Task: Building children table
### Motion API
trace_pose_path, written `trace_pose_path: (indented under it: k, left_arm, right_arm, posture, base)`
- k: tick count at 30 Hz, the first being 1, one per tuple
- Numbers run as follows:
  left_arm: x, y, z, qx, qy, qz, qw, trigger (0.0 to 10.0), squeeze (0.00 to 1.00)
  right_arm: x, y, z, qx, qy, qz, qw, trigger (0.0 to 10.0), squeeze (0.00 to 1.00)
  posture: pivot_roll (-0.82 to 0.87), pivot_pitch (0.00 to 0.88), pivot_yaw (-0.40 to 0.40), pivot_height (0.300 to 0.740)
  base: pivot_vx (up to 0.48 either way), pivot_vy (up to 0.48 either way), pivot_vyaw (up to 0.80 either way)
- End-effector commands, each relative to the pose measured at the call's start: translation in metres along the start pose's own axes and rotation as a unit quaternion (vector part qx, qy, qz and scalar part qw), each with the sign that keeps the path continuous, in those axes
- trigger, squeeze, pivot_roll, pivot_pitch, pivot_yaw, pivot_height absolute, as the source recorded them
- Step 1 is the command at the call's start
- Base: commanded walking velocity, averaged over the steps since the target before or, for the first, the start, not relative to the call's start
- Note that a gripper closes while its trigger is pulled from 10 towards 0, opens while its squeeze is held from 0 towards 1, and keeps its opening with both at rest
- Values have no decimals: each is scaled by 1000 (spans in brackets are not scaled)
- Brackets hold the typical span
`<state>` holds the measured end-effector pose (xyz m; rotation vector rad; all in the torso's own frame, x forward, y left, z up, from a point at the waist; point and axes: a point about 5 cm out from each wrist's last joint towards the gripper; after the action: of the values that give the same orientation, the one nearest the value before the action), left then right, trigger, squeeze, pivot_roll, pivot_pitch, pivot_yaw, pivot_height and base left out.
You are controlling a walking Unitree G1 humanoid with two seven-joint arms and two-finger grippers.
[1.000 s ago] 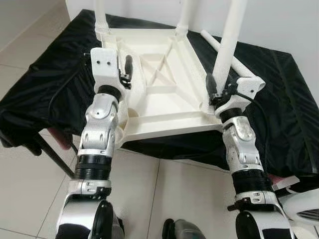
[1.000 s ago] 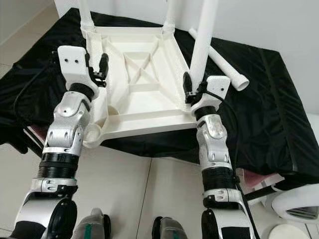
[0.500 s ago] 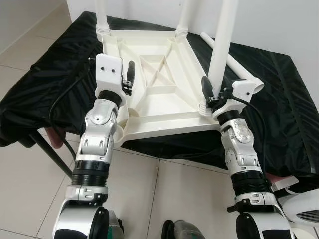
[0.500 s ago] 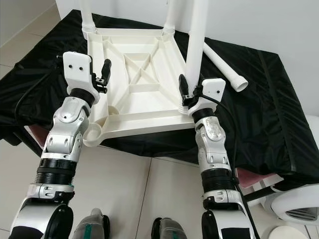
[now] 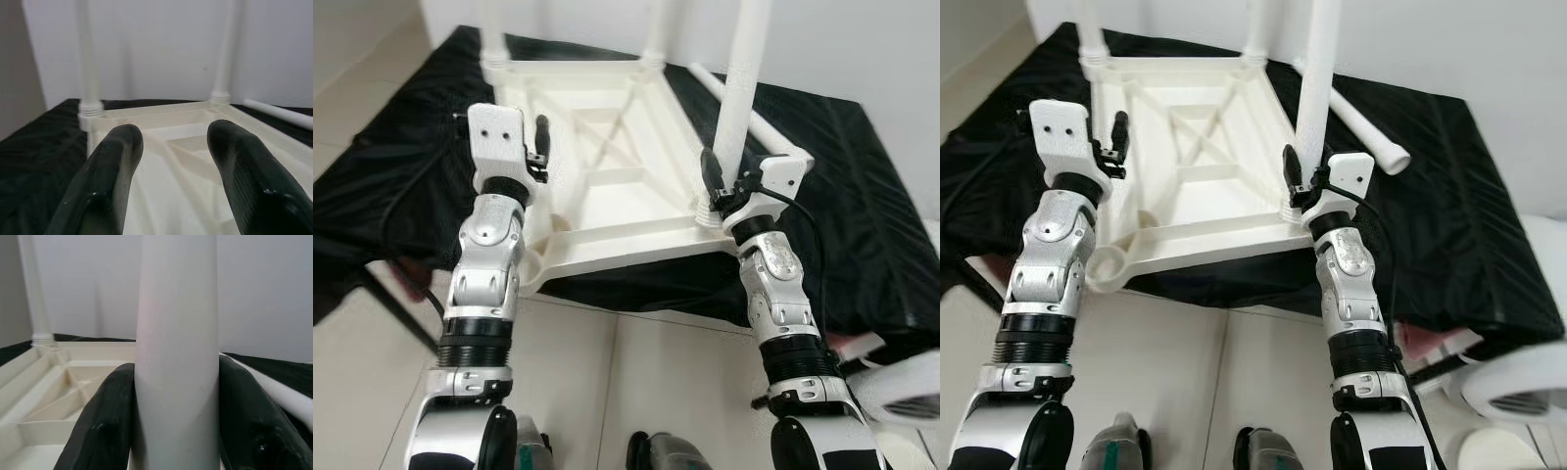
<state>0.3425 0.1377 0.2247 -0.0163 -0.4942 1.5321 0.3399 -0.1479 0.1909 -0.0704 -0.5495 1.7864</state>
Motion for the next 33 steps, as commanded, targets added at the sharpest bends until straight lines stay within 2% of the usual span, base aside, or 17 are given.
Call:
trace_pose_path:
  k: [1, 11, 27, 33]
  left_arm:
    - [-3, 1, 1, 2, -3, -2, 1000, 10000, 0]
    - [-2, 1, 1, 1, -8, 0, 1000, 10000, 0]
    - [1, 1, 2, -3, 0, 1, 1000, 10000, 0]
    - [2, 2, 2, -3, 0, 2, 1000, 10000, 0]
  right_arm:
    - [-4, -2, 3, -2, 4, -6, 1000, 10000, 0]
    - [-5, -4, 5, -7, 8, -6, 1000, 10000, 0]
    - [-6, -7, 8, -17, 13, -1, 1000, 10000, 0]
    - [-6, -8, 8, -16, 13, 2, 1000, 10000, 0]
  posture:
    - [104, 0, -98, 740]
    - [102, 0, -97, 740]
    - [110, 0, -97, 740]
    - [115, 0, -101, 740]
  base:
    - [0, 0, -775]
    - [0, 0, -728]
    - [0, 0, 0]
    - [0, 343, 0]
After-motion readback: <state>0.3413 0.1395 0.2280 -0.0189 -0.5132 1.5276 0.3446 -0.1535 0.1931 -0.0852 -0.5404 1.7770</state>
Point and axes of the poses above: a point about 5 cm out from each wrist's last joint towards the gripper, its own y axis pointing back from the gripper into the wrist, its own z axis along the axis of the wrist's last joint, x = y × z, and after that the axes turned 14 degrees about -y, right-handed
